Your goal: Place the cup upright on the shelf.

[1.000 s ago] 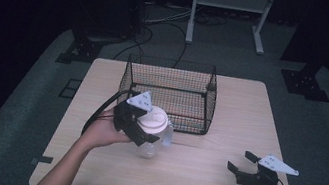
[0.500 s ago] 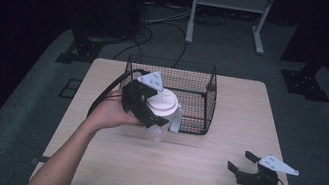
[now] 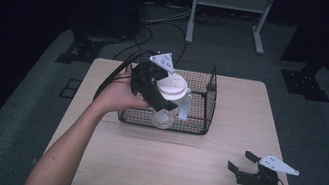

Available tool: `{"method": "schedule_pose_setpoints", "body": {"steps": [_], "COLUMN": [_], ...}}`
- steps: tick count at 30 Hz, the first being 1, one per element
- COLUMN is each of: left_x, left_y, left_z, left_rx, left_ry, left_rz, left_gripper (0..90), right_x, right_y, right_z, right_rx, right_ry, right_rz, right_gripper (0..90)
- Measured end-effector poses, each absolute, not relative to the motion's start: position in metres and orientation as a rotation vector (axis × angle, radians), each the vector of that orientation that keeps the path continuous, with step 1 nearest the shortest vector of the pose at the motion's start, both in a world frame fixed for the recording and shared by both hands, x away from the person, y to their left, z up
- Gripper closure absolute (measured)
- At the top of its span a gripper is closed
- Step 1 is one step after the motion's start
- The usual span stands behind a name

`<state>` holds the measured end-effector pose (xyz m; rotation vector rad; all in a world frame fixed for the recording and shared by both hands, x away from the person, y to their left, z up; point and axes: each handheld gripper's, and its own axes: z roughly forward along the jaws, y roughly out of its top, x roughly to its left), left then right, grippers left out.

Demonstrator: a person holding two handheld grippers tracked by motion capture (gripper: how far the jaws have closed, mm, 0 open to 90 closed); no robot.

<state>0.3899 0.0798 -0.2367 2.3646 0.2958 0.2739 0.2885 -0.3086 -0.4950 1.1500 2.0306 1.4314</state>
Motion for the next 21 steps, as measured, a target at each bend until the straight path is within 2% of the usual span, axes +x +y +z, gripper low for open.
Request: {"method": "schedule_pose_setpoints", "body": {"steps": [21], "left_x": [0.433], "left_y": [0.063], "left_z": [-0.229], "left_rx": [2.384], "left_ry": [0.366], "left_rz": [0.253], "left_gripper": [5.0], "right_x": [0.289], "right_y": [-0.310], "right_z": [-0.495], "right_rx": [1.157], "right_ry": [2.022], "right_rz": [1.445], "right_gripper": [12.8]}}
